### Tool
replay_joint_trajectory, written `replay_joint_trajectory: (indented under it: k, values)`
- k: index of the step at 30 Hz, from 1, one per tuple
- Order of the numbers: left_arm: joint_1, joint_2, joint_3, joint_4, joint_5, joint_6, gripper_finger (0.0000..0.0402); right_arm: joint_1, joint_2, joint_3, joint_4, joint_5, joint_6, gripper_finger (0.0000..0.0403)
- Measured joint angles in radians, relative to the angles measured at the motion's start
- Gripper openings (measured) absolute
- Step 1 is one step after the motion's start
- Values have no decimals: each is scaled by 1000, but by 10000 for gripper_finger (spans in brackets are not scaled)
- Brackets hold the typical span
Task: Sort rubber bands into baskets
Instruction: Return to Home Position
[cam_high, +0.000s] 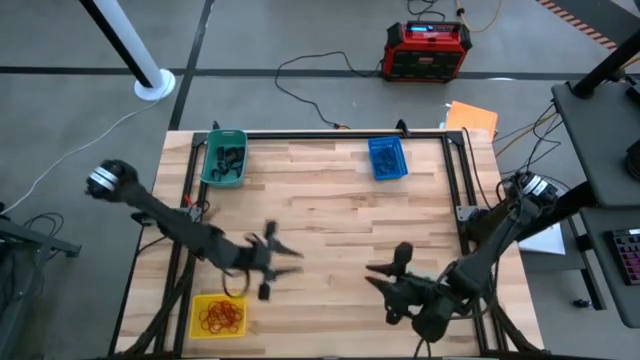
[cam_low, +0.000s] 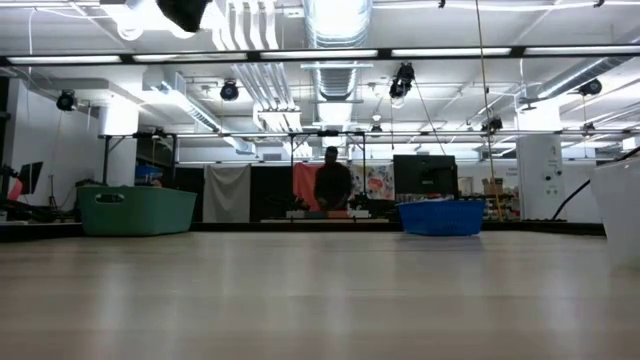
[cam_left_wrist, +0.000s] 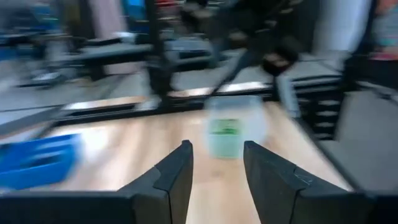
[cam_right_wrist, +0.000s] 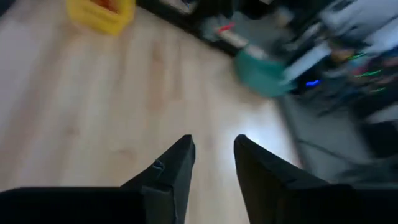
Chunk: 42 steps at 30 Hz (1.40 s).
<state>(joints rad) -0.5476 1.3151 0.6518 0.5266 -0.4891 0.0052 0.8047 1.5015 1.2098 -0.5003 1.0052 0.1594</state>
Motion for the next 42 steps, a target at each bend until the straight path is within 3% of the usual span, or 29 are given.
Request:
replay_joint_trajectory:
  k: [4, 9, 11, 14, 18, 21, 27, 30, 34, 40, 42]
  values:
    - [0, -260, -38, -214, -109, 35, 127, -7, -42, 8, -16, 201, 111, 86]
    - [4, -558, -83, -369, -240, 118, 127, -61, -92, -52, -26, 184, 84, 70]
    - [21, -653, -127, -362, -225, 135, 127, -90, -134, -99, 6, 158, 91, 68]
    - [89, -727, -190, -254, -86, 151, 127, -139, -204, -211, 156, 85, 30, 70]
    - [215, -742, -221, -296, 44, 141, 127, -231, -310, -376, 536, -146, -185, 75]
    - [273, -778, -193, -417, 45, 128, 127, -270, -396, -478, 710, -256, -265, 78]
    - [302, -909, -88, -754, 33, 125, 127, -276, -634, -666, 851, -315, -310, 81]
    - [303, -1014, -120, -743, 28, 124, 127, -275, -748, -780, 948, -357, -334, 78]
    - [303, -1126, -250, -618, 28, 133, 127, -275, -871, -913, 1097, -365, -380, 75]
    - [304, -1314, -348, -725, -21, 134, 127, -275, -1046, -1065, 1196, -435, -410, 82]
    - [304, -1314, -363, -728, -22, 133, 127, -275, -1094, -1102, 1197, -437, -400, 84]
